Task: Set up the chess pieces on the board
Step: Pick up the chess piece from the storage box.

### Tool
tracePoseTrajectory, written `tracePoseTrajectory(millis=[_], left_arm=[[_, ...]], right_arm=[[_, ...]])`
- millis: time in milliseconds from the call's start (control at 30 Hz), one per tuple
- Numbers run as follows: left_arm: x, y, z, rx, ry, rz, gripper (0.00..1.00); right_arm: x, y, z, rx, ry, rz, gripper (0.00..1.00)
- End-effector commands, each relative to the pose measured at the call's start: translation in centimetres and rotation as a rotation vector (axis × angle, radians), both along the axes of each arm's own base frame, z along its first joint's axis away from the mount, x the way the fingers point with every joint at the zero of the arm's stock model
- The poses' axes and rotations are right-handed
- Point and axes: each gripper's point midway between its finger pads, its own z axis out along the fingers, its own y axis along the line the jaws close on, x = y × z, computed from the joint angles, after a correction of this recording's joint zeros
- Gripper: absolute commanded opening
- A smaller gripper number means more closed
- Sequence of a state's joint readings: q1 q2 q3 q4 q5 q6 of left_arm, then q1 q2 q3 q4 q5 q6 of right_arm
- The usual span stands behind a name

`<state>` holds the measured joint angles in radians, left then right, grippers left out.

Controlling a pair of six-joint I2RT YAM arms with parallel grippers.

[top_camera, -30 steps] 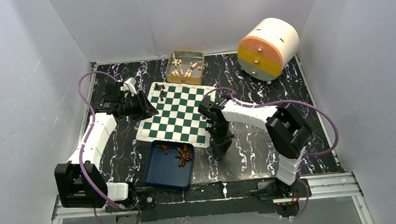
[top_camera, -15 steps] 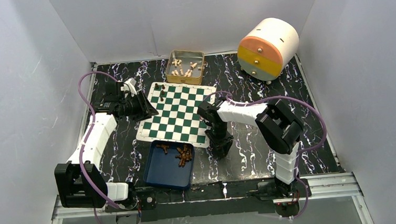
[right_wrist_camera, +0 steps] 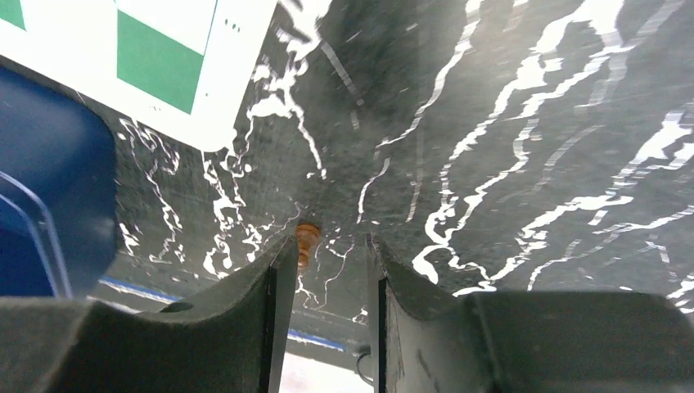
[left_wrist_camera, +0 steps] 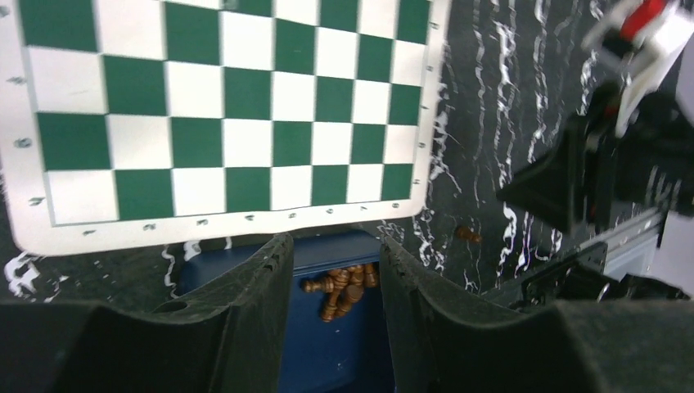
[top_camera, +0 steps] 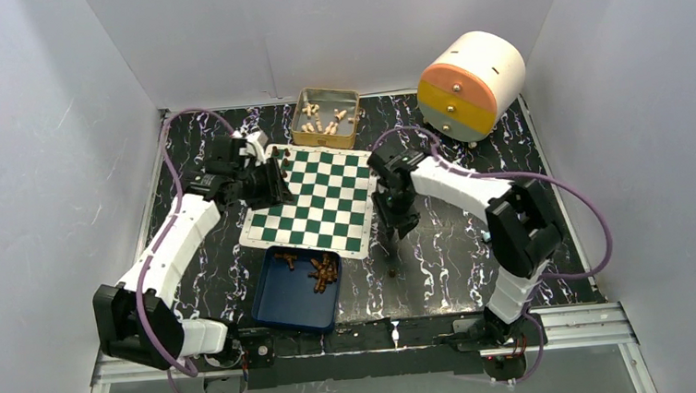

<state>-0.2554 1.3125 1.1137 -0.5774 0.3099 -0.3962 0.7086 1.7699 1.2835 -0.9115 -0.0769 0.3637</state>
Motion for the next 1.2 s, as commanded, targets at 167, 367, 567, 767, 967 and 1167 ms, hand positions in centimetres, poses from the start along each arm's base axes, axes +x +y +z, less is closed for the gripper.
tracePoseTrajectory(millis=[167,367,567,767,967,1167], left_arm=[[-1.7,-7.2,2.9,0.064,-0.100,-0.208,0.41],[-4.6,-13.1,1.9,0.110,-0.103,-0.350,0.41],[-7.5,-18.1,-1.4,0.173,-0.106,-0.479,0.39],[-8.8,-21.2,-4.6,0.247,-0.094,-0.556,0.29],[-10.5,-23.6,-7.1,0.256,-0.069,-0.613,0.32],[-11.7,-24.5,-9.8,0.278,-0.025,-0.625,0.33]], right_arm=[[8.0,-3.0,5.7,0.171,-0.362,-0.295,0.45],[8.8,-5.6,9.4,0.318,-0.481,-0.429,0.44],[8.4,-9.9,11.2,0.315,-0.642,-0.563,0.43],[7.8,-11.5,11.6,0.303,-0.677,-0.585,0.43],[7.7,-12.0,11.5,0.301,-0.683,-0.588,0.43],[7.6,-12.2,11.5,0.297,-0.687,-0.584,0.43]])
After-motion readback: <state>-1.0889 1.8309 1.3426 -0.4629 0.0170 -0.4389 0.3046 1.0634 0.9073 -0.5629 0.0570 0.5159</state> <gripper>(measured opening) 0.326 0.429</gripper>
